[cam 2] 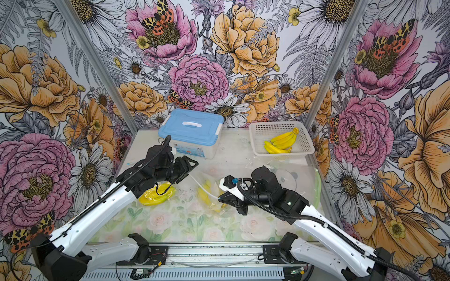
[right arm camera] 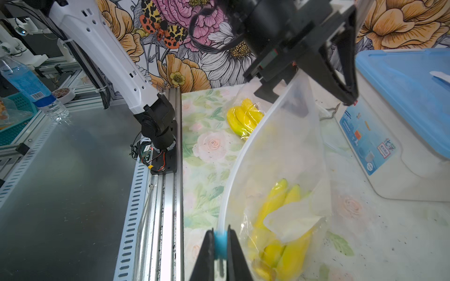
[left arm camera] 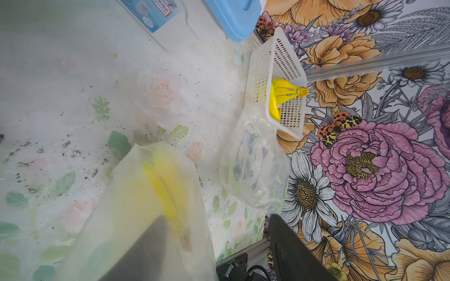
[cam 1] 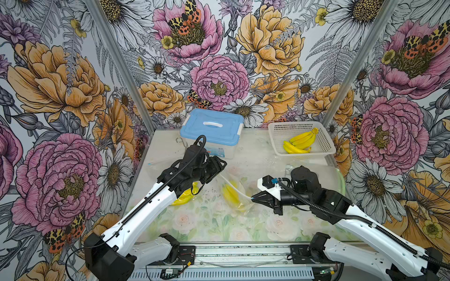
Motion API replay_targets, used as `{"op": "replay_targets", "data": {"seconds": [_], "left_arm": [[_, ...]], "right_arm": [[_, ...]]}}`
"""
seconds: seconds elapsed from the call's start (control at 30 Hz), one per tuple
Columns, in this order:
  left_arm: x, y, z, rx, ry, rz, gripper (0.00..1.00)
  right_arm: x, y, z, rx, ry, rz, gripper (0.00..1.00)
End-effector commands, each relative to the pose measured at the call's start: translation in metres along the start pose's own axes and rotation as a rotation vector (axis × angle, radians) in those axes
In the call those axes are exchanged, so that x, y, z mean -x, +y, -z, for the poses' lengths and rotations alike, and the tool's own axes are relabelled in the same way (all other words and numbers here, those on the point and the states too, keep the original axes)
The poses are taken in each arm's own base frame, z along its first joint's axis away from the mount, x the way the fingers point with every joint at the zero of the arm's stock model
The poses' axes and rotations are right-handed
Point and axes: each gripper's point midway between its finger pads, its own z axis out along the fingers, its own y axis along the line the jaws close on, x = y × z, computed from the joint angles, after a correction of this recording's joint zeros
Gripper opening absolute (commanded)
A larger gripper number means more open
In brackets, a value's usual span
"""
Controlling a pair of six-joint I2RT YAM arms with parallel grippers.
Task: Open the zip-top bag and take out the banana
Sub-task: Adjust the zipper food storage bag at the center of the board.
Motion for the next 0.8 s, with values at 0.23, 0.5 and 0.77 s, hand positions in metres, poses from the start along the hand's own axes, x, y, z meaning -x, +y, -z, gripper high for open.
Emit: {"op": "replay_targets", "data": {"seconds": [0.23, 0.5, 0.77], "left_arm": [[-0.010, -0.040, -0.007, -0.119, 0.064, -0.103, 0.19], [-0.007, -0.039, -0.011, -0.097, 0.041, -0.085, 0.15], [-0.002, -0.061, -0.022, -0.114, 0.059, -0.104, 0.12]], "right_arm": [[0.001, -0.030, -0.017, -0.149, 0.012, -0.037, 0.02], [0.015, -0.046, -0.011, -0.269, -0.037, -0.085, 0.09], [0.038, 0.007, -0.012, 0.066, -0.116, -0.204, 0.49]]}}
